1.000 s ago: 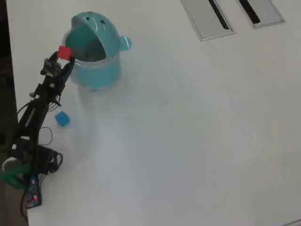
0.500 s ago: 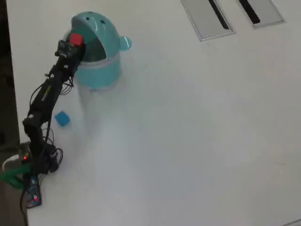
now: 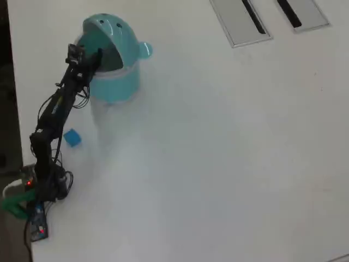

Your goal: Grasp RGB lego blocks and put them in the bin one by one.

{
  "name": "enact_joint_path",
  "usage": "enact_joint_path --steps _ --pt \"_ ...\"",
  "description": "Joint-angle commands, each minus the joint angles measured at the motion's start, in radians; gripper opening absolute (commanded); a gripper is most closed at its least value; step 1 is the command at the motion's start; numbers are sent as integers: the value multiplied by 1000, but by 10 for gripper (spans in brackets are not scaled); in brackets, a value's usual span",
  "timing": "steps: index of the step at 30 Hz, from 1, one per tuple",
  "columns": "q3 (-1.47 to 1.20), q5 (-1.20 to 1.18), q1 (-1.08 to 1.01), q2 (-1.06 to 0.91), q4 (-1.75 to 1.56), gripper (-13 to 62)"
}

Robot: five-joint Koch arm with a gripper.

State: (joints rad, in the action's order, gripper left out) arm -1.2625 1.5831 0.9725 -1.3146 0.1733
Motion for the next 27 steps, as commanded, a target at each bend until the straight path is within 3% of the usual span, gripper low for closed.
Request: enact_joint_path --steps 1,3,11,27 --pt "97 21 -14 -64 15 281" --pt "112 29 -25 -74 51 323" --pt "66 26 -6 -253 199 325" --pt "-370 23 86 -618 290 324"
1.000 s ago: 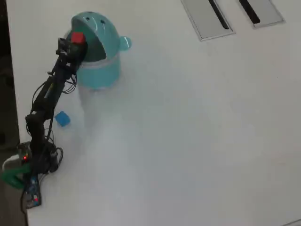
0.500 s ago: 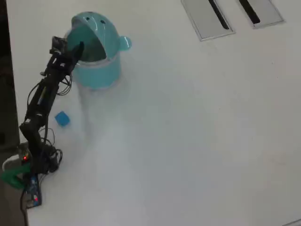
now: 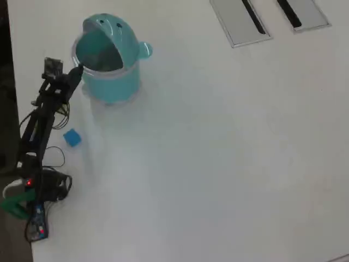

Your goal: Grasp RGB lego blocks and put them in the bin one by one.

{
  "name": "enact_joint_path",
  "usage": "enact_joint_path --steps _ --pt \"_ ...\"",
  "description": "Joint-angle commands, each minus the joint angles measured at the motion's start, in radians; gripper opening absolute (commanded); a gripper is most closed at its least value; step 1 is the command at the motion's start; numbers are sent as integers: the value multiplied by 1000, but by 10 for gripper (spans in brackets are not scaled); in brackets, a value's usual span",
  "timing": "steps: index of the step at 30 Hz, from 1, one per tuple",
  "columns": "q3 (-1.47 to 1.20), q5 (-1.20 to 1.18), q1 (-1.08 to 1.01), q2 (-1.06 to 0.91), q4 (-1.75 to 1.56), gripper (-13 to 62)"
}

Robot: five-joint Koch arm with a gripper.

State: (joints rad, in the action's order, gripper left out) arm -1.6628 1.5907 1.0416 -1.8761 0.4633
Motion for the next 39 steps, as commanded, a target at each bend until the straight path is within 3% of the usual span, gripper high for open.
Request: enact_joint_path --steps 1,17,39 --pt "-5 15 23 -78 0 324" --pt "-534 21 74 -374 -54 323" --pt "-741 147 278 -405 -110 323"
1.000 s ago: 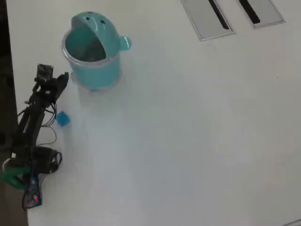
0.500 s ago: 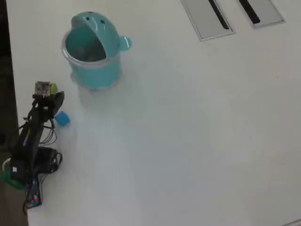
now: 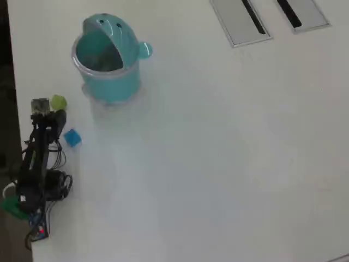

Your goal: Grasp RGB lego blocks and put them in the bin one by one.

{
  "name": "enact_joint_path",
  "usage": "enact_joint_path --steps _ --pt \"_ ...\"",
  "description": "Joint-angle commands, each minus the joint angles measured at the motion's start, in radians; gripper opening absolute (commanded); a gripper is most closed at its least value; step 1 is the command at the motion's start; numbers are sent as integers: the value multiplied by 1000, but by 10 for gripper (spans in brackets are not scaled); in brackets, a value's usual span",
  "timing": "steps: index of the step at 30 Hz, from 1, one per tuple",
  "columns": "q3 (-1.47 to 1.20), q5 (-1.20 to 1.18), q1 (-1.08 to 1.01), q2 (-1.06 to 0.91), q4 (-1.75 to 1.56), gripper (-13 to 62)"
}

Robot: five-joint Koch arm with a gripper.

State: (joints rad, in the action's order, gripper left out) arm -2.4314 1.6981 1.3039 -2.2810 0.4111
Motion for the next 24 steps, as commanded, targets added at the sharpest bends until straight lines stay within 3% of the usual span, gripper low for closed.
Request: enact_joint_path --steps 1,24 --pt "23 52 28 5 -58 323" --pt "158 100 95 356 -301 323"
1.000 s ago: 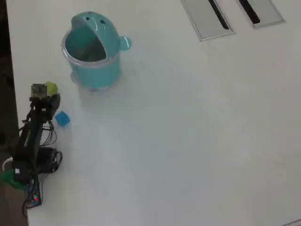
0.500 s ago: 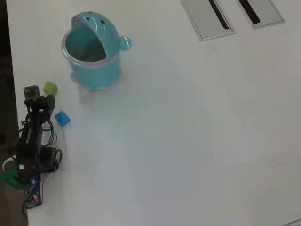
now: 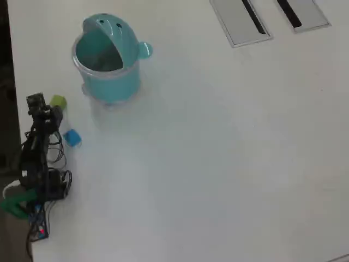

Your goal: Grasp RGB lego blocks and put them in the bin one by one.

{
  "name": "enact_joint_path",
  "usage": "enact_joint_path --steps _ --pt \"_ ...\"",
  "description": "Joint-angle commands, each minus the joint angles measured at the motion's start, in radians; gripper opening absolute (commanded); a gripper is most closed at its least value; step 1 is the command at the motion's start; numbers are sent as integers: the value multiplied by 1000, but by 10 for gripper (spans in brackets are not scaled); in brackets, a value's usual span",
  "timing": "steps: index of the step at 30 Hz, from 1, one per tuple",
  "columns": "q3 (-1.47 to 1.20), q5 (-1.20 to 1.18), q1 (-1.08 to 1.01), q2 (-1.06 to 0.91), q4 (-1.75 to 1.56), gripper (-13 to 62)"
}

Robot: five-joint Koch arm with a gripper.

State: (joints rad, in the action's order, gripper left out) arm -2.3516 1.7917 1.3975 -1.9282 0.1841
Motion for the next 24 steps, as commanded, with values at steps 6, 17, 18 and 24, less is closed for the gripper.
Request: enact_joint_path --steps 6,17,18,24 --pt "227 6 9 169 -75 321" --pt "334 6 31 399 -153 312" --pt "334 5 21 403 -153 312" --pt "330 5 -40 413 -144 308"
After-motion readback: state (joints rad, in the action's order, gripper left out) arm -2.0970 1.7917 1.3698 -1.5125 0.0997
